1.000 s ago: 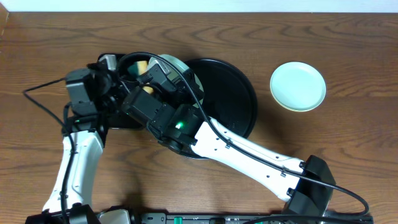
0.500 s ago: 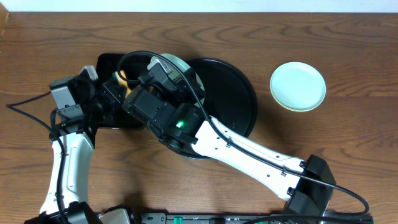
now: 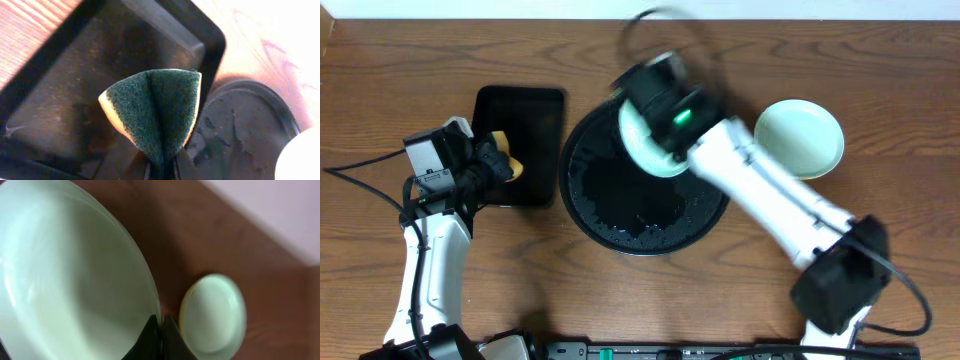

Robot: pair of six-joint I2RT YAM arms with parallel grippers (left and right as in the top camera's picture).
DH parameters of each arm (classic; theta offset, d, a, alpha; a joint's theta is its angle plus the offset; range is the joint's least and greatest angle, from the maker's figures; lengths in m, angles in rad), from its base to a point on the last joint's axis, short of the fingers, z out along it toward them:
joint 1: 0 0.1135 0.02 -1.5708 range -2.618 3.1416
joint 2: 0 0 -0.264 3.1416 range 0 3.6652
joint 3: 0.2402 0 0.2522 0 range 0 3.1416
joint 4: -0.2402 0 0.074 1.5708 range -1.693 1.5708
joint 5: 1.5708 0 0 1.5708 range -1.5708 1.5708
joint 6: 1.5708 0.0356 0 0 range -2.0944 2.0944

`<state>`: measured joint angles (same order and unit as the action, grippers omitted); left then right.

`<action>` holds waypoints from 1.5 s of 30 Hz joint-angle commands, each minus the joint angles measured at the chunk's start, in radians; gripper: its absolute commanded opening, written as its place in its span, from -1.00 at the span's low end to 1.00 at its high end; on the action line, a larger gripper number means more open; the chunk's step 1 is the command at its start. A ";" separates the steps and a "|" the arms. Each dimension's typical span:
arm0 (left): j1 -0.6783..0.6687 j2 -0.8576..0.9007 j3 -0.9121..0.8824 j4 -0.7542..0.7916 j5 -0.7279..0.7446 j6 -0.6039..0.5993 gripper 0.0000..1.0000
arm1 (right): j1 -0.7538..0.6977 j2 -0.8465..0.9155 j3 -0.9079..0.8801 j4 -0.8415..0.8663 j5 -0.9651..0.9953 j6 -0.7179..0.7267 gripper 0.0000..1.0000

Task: Clean dirty plates on tray and stack at the side
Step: 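Carry the green plate right and place it on the plate stack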

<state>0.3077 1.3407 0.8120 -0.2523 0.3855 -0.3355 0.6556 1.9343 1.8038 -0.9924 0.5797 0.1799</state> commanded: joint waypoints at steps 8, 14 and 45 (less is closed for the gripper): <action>0.005 0.006 -0.006 -0.001 -0.092 0.029 -0.85 | -0.546 -0.056 0.009 -0.060 -0.552 0.040 -0.98; 0.005 0.006 -0.006 -0.001 -0.092 0.061 -0.85 | -0.776 -0.026 -0.008 -0.056 -0.690 0.017 -0.98; -0.032 0.179 -0.006 0.151 -0.080 0.298 -0.38 | -0.840 -0.013 -0.279 0.084 -0.955 -0.110 0.20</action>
<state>0.2775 1.5188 0.8101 -0.1112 0.3077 -0.0479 -0.2119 1.9160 1.5299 -0.9043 -0.2512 0.1467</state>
